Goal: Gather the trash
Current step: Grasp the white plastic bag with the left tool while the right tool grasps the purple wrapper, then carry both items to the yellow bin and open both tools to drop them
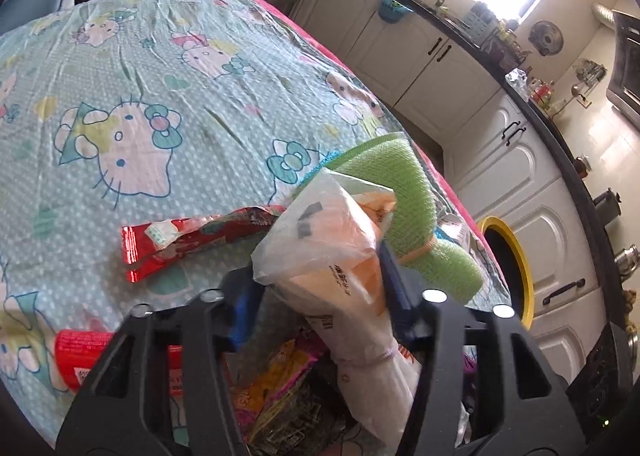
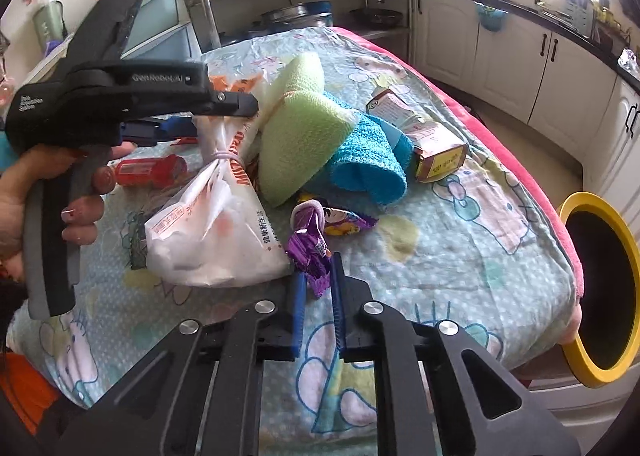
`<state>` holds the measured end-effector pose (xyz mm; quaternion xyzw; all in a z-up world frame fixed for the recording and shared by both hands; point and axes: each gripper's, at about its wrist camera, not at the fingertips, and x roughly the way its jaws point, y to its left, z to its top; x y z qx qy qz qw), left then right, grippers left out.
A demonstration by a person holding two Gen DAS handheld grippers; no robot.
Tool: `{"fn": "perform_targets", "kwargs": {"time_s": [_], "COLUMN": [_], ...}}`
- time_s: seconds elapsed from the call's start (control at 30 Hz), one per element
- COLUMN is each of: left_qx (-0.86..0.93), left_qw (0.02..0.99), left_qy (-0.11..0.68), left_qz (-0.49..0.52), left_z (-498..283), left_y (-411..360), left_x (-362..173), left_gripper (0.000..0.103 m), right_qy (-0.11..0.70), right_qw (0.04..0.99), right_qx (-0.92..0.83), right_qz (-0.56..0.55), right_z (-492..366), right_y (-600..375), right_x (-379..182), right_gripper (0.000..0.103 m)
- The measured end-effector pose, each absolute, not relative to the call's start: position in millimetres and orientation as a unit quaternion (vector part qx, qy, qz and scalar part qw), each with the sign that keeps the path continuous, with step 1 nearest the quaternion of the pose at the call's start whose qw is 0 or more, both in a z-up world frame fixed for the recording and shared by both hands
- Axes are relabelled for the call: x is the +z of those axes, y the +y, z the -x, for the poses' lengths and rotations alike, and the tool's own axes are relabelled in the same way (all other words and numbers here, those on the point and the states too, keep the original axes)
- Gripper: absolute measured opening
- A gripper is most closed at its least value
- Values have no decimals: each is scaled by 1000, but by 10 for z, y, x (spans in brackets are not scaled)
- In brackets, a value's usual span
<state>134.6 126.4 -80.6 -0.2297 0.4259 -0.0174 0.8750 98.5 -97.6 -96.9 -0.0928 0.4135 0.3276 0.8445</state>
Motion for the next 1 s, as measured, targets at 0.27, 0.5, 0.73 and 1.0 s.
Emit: {"fn": "perform_targets", "kwargs": {"time_s": [0.27,0.5,0.73,1.0], "left_qx": [-30,-43,-65,-95], "left_qw": [895,915,928,935], "left_qy": [402,369,340,323], "left_qz": [191,157,136,117], "left_z": [-1141,-988,-979,-1075], "left_y": [1221,1092,836,490], "left_x": [-514,-177,74,235], "left_gripper": [31,31,31,31], "right_qy": [393,376,351,327], "right_qw": [852,861,880,898], "right_qx": [335,333,315,289], "right_qz": [82,76,62,52], "right_z": [-813,-715,-715,-750], "right_y": [-1143,-1281,-1476,-1748], "right_x": [-800,-603,-344,-142], "right_gripper": [10,10,10,10]}}
